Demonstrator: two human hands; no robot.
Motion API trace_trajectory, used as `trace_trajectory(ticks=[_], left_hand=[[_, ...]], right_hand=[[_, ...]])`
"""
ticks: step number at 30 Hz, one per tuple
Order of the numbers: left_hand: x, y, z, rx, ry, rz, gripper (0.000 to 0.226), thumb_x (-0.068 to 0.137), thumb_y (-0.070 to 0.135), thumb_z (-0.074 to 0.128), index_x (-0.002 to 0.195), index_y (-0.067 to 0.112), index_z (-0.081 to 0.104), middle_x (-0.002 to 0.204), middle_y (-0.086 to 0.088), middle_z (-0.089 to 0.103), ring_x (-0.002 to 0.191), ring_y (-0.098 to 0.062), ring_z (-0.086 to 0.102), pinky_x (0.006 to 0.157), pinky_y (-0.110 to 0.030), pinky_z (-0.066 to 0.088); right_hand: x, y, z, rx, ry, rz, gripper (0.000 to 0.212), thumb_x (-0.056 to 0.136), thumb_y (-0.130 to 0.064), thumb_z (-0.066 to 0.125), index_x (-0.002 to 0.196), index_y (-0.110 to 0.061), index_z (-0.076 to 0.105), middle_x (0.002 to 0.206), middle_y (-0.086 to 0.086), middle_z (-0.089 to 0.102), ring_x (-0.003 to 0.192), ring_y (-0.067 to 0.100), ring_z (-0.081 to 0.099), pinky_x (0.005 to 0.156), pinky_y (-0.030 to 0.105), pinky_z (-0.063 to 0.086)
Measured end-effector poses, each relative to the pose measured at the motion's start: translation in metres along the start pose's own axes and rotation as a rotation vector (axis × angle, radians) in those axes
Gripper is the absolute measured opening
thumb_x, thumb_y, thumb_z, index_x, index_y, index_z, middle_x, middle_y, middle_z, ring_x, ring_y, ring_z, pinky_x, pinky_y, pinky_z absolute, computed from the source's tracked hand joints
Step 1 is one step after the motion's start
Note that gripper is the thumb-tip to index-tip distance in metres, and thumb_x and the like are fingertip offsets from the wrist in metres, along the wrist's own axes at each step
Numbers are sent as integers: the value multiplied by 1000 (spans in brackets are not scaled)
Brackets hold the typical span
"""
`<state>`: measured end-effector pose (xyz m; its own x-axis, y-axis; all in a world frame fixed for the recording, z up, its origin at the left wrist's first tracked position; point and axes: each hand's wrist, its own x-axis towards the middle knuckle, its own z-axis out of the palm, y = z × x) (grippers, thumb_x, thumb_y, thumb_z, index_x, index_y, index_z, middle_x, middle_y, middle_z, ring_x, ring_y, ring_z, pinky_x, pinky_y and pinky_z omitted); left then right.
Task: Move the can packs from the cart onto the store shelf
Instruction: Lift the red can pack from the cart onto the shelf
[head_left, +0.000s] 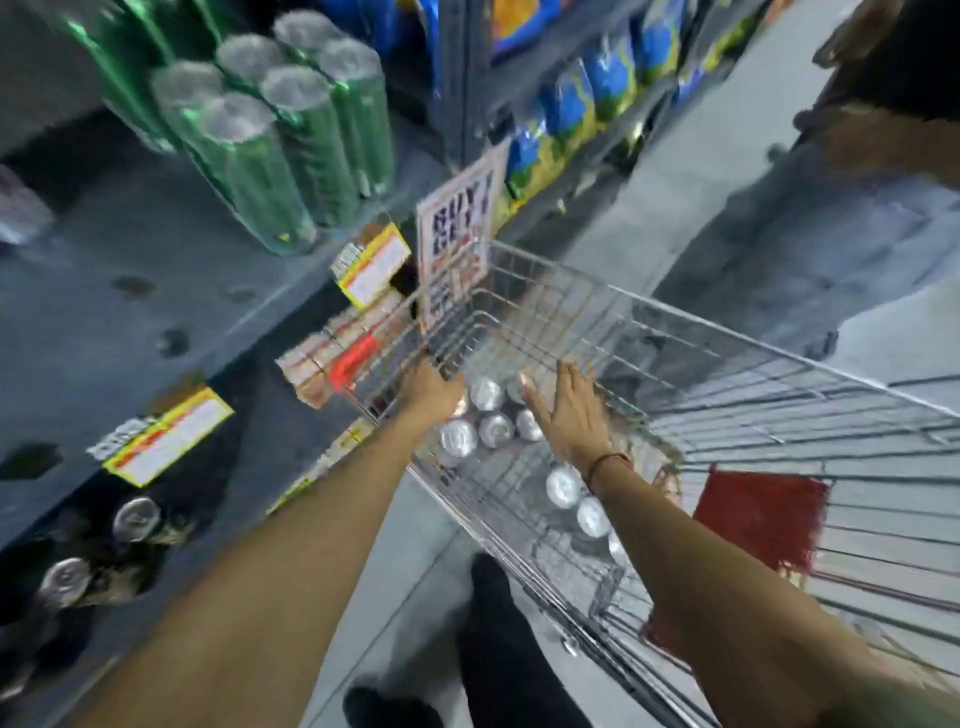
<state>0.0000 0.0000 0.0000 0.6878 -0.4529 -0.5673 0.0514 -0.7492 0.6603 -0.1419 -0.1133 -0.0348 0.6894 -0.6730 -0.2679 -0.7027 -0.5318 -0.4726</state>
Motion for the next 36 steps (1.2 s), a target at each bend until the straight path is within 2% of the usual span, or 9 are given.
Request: trace_trajectory(ticks=[4, 7, 10, 13, 15, 19, 23, 26, 36], left_hand=[[30, -15, 23, -98, -57, -242, 44, 95, 21, 45, 131, -3, 47, 137, -23, 51, 125, -35, 50, 87, -29, 42], [44, -25, 39, -92, -147, -350, 43, 99, 23, 37, 134, 0, 42, 144, -19, 42, 128, -33, 44, 94, -33, 38], [51, -24, 45, -105, -208, -404, 24, 98, 17, 38, 109, 5, 55, 123, -17, 48, 104, -31, 52, 92, -36, 41], [60, -31, 48, -64, -198, -413, 37, 96, 14, 39, 130, -1, 48, 133, -22, 51, 116, -31, 53, 93, -38, 45], [63, -31, 44, -101, -184, -432, 40, 96, 9, 39, 133, -4, 43, 122, -25, 57, 100, -29, 58, 76, -31, 49], [66, -22, 30, -103, -184, -488, 32, 95, 4, 37, 122, -9, 48, 113, -22, 55, 115, -34, 55, 98, -42, 47], [60, -3, 6, -105, -202, -444, 32, 96, 7, 39, 123, -6, 48, 100, -15, 60, 105, -28, 58, 95, -35, 49], [44, 14, -21, -175, -179, -371, 32, 91, 13, 49, 120, -1, 51, 74, -7, 54, 90, -23, 55, 81, -34, 44], [-56, 65, -132, -465, 2, -95, 27, 85, 21, 59, 61, 17, 48, 58, -3, 43, 50, -12, 39, 53, -21, 35]], right_hand=[[23, 18, 18, 217, -109, 197, 79, 85, -51, 52, 136, 6, 32, 125, 20, 50, 118, 28, 46, 95, 35, 35], [36, 29, 37, 471, -159, 335, 65, 87, -39, 59, 133, 2, 38, 133, 20, 51, 122, 33, 49, 92, 31, 40], [46, 37, 50, 600, -278, 451, 45, 89, -31, 57, 121, -1, 48, 126, 21, 57, 112, 36, 57, 61, 23, 46], [49, 38, 51, 739, -299, 516, 26, 90, -12, 55, 111, 1, 51, 101, 20, 60, 72, 28, 63, 31, 10, 35], [52, 39, 47, 774, -255, 544, 29, 88, -4, 55, 114, 8, 52, 83, 14, 58, 51, 16, 54, 30, 12, 35], [60, 37, 44, 741, -239, 604, 19, 87, -11, 55, 91, 6, 63, 87, 20, 60, 73, 26, 55, 61, 37, 50], [58, 26, 28, 791, -173, 599, 20, 89, -25, 58, 79, -7, 58, 83, 7, 60, 81, 22, 56, 72, 29, 48], [49, 7, -3, 877, -54, 567, 21, 84, -26, 65, 84, -8, 54, 76, -1, 57, 71, 12, 53, 60, 20, 40], [-2, -115, -133, 960, 171, 240, 30, 72, -15, 75, 92, 5, 65, 80, 13, 58, 68, 21, 54, 53, 24, 41]])
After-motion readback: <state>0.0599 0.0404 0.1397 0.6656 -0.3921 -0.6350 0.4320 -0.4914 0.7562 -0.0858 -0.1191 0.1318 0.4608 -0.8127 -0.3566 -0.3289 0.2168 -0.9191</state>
